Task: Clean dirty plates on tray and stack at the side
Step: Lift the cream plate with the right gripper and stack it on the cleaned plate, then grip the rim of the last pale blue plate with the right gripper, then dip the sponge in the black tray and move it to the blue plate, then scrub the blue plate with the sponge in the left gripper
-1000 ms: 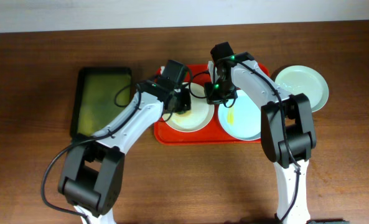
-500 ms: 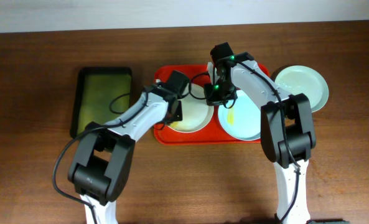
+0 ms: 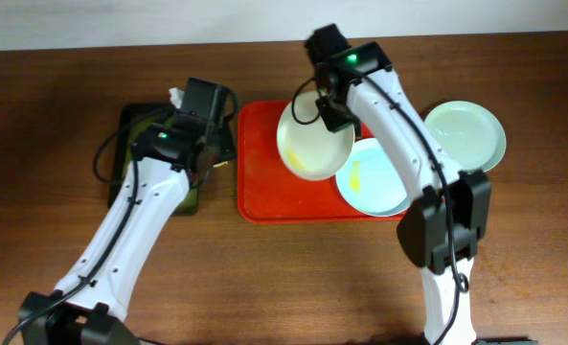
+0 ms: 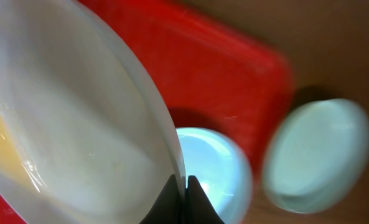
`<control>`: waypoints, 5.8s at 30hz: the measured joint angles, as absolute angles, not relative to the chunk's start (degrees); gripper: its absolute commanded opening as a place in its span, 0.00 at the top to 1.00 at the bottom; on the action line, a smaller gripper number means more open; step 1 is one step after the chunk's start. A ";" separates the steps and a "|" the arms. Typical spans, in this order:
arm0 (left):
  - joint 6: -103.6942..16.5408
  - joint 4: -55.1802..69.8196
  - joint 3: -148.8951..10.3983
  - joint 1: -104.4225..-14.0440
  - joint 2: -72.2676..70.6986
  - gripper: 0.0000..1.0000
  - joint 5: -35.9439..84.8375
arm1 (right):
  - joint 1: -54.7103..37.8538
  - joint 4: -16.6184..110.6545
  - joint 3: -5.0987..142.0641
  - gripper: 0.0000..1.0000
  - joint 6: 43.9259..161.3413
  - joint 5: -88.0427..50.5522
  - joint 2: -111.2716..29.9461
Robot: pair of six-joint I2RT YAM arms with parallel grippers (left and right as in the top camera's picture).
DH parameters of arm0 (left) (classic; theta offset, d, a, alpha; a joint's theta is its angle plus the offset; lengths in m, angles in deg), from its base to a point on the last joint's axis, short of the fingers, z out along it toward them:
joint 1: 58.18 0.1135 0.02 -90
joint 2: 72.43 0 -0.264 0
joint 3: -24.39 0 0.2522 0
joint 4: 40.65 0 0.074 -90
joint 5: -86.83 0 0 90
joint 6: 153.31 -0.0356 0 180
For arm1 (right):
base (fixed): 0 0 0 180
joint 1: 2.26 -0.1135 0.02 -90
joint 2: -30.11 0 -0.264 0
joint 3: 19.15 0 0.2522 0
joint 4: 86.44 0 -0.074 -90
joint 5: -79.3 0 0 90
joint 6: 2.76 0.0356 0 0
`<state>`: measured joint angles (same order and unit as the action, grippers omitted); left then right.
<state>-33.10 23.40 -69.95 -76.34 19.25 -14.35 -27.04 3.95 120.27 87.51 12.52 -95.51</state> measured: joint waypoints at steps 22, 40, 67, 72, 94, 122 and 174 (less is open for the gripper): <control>-35.43 35.88 -69.95 -64.95 19.14 1.00 -15.66 | -35.80 8.15 124.05 0.96 77.76 39.01 -93.79; -36.11 34.56 -69.93 -64.95 19.14 1.00 -15.66 | 31.19 23.34 97.56 0.59 88.73 -28.33 -94.38; -36.11 34.04 -69.90 -64.95 19.14 1.00 -15.66 | -4.85 14.70 95.66 0.30 69.91 -12.94 -90.81; -36.11 34.04 -69.90 -64.95 19.14 1.00 -15.66 | -4.57 14.22 95.53 0.30 69.43 -8.11 -94.07; -36.11 32.86 -69.90 -64.95 19.14 1.00 -15.66 | -3.13 9.35 92.10 0.65 86.98 -15.74 -97.26; -36.64 10.65 -69.20 -56.93 45.24 1.00 -9.19 | -2.34 21.57 83.18 0.96 94.50 -26.52 -93.48; -37.62 8.53 -76.20 -90.96 48.93 1.00 7.49 | -12.37 22.59 85.06 0.96 96.30 -25.79 -94.33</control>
